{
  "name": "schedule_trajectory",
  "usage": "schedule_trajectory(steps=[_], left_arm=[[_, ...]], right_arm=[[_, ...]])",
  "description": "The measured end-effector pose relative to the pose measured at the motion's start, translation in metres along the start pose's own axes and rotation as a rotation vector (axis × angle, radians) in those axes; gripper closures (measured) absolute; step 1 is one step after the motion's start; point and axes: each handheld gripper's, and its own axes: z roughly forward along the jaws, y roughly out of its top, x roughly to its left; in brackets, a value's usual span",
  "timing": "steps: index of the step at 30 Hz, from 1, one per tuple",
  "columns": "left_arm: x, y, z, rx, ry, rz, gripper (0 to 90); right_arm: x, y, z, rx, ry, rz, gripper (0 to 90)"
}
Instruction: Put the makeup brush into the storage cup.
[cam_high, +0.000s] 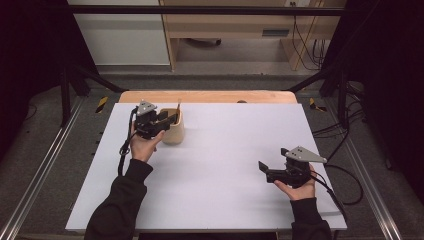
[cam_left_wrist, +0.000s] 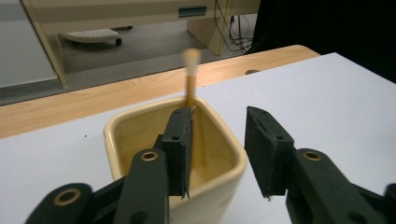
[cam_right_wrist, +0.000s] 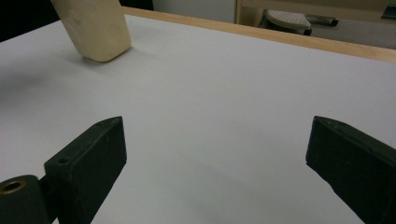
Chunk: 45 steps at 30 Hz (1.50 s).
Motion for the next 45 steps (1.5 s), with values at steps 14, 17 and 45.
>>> schedule_trajectory(steps=[14,17,45], left_arm=[[-0.029,-0.02,-0.036,-0.026,-0.053,0.051,45.9],[-0.033,-0.025,-0.042,-0.025,-0.063,0.054,43.4],[-0.038,-0.081,-0.082,0.028,-0.027,0.045,17.0]], right_arm=[[0.001,0.001,-0.001,-0.002,-0.001,-0.002,5.3],[0.001,0.001,-0.001,-0.002,-0.002,-0.003,5.2],[0.002,-0.001,-0.001,0.011,-0.017,-0.026,4.5]])
